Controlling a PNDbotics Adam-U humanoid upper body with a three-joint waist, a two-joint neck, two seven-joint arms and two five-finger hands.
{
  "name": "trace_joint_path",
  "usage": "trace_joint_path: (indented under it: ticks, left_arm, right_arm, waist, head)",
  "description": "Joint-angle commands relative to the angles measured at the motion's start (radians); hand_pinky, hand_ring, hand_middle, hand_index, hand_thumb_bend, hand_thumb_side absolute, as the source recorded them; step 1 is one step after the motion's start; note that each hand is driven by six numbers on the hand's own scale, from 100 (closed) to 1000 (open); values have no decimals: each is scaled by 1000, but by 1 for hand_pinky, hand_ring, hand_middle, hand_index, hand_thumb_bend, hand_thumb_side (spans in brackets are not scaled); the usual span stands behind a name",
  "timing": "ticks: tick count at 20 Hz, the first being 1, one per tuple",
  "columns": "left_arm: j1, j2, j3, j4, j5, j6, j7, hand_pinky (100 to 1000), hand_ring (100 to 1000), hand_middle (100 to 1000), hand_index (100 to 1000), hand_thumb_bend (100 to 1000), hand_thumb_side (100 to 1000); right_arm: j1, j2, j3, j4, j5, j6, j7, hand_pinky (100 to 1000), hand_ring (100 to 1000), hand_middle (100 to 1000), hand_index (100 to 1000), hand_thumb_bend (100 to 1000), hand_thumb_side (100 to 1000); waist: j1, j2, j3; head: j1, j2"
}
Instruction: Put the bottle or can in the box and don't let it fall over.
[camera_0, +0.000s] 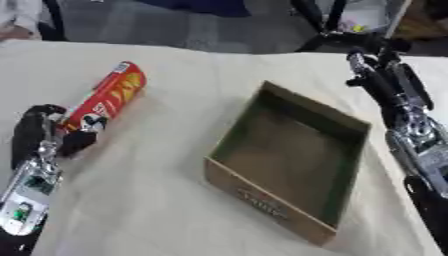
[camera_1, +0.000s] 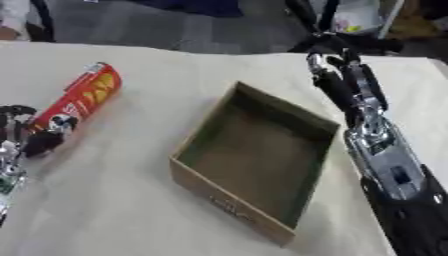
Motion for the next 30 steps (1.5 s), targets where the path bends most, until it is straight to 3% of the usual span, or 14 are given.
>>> trace_joint_path:
  ticks: [1, 12, 19, 30]
  left_arm:
    - [-26, 10, 11, 2, -24, 9, -33, 513, 723, 782, 763, 577, 441]
    - [-55, 8, 16, 39, -63, 42, -109, 472, 679, 754, 767, 569, 409]
    - [-50, 5, 22, 46, -59, 41, -142, 415, 651, 749, 771, 548, 329]
    - [-25, 2, 32, 42, 18, 29, -95, 365, 647, 735, 746, 461, 191]
  right_arm:
    - [-15, -17, -5, -10, 1, -2, 0, 693, 987, 1000, 1000, 100, 586]
    - [-12, -16, -6, -11, 0, -3, -1, 694, 987, 1000, 1000, 100, 585]
    - [-11, -15, -7, -12, 0, -5, -2, 694, 987, 1000, 1000, 100, 584]
    - [-11, -14, -8, -13, 0, -5, -1, 694, 987, 1000, 1000, 100, 582]
  waist:
    - [-10, 0, -3]
    - [-8, -2, -4]
    - [-9, -3, -4]
    - [-11, -4, -2]
  head:
    - [1, -11]
    - [3, -13]
    - [4, -14]
    - [4, -16]
